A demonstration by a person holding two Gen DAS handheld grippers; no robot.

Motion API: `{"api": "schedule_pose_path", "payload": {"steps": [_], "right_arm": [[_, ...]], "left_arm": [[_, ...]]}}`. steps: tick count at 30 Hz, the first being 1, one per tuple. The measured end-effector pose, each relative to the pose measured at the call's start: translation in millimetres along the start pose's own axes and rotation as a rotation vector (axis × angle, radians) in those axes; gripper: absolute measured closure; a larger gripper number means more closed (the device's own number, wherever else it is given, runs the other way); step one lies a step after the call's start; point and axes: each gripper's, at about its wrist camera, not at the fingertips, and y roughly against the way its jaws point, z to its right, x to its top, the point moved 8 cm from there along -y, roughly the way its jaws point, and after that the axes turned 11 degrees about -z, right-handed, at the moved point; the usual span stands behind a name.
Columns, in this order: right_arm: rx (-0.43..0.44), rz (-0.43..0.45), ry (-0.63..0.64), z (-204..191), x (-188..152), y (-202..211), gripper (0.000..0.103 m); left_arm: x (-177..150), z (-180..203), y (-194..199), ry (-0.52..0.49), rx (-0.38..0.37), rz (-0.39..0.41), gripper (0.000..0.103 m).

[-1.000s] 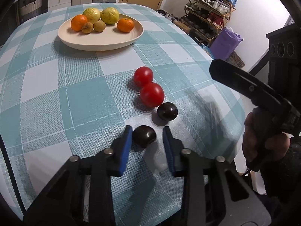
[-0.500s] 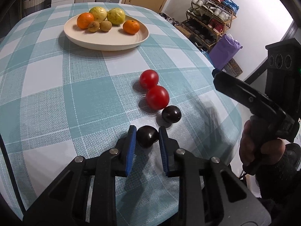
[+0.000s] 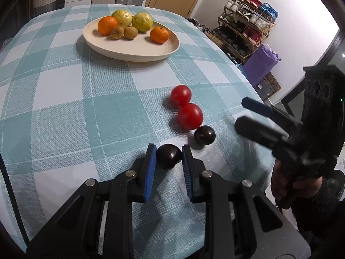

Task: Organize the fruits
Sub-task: 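Close the right gripper on the other dark purple fruit while the left gripper holds its fruit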

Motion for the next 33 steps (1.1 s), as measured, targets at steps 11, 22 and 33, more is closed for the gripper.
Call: {"api": "schedule_pose_path", "payload": {"steps": [11,22,33], "right_arm": [[-0.028,-0.055,0.054,-17,-14,-19,0.002],[0.009,-0.101,0.053,-25,-20,-32,0.043],[0.048,-0.12,0.088,-32,-25,-32,0.077]], "left_arm": [[0,-12,4,0.031,0.004,0.009,0.082],[-1,-13,4,0.043,0.0,0.013,0.082],[2,-16,8,0.055,0.007,0.032,0.082]]}}
